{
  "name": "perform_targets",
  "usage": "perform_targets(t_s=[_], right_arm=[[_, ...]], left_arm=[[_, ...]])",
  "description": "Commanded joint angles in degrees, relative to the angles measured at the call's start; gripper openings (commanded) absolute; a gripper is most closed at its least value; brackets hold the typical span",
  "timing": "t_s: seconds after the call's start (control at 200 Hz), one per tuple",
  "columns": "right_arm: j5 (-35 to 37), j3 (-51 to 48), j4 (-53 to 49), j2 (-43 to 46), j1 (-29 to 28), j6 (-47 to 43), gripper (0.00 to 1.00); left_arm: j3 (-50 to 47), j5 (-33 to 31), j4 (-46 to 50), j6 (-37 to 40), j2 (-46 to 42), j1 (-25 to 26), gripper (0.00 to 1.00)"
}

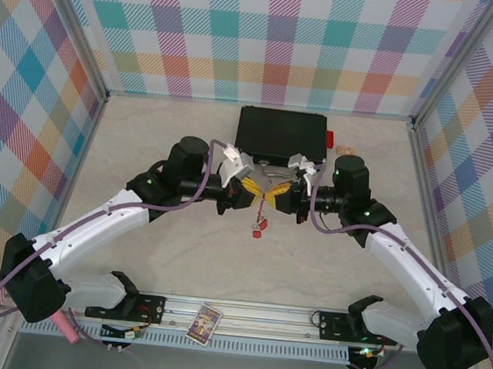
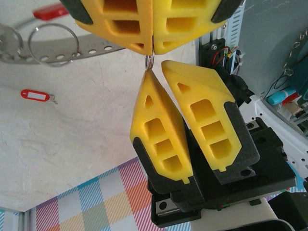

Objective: Put the keys on the keyring

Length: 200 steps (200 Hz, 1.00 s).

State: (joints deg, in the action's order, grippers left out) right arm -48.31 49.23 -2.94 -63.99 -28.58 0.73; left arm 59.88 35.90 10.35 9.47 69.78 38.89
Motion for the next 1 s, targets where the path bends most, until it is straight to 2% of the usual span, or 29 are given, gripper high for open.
perform_targets(t_s=[0.0, 0.18, 0.39, 0.995], right_arm=[[-2.5, 2.18, 0.4, 0.18, -0.69, -1.44, 0.0], [-2.9, 2.2, 0.83, 0.0, -0.78, -1.17, 0.0], [-2.49, 2.26, 0.77, 0.09, -1.0, -1.24, 0.0], [-3.11, 2.25, 0.91, 0.09, -0.95, -1.09, 0.0]], left_arm=[[-0.12, -2.64, -2.74, 0.22, -1.35, -0.29, 0.16], [-0.45, -1.62, -3.24, -0.07, -1.78, -0.4, 0.18], [0.49, 3.93, -2.02, 0.0, -0.21, -0.44, 0.17], [2.49, 6.14, 1.82, 1.16, 1.5, -0.4, 0.14]])
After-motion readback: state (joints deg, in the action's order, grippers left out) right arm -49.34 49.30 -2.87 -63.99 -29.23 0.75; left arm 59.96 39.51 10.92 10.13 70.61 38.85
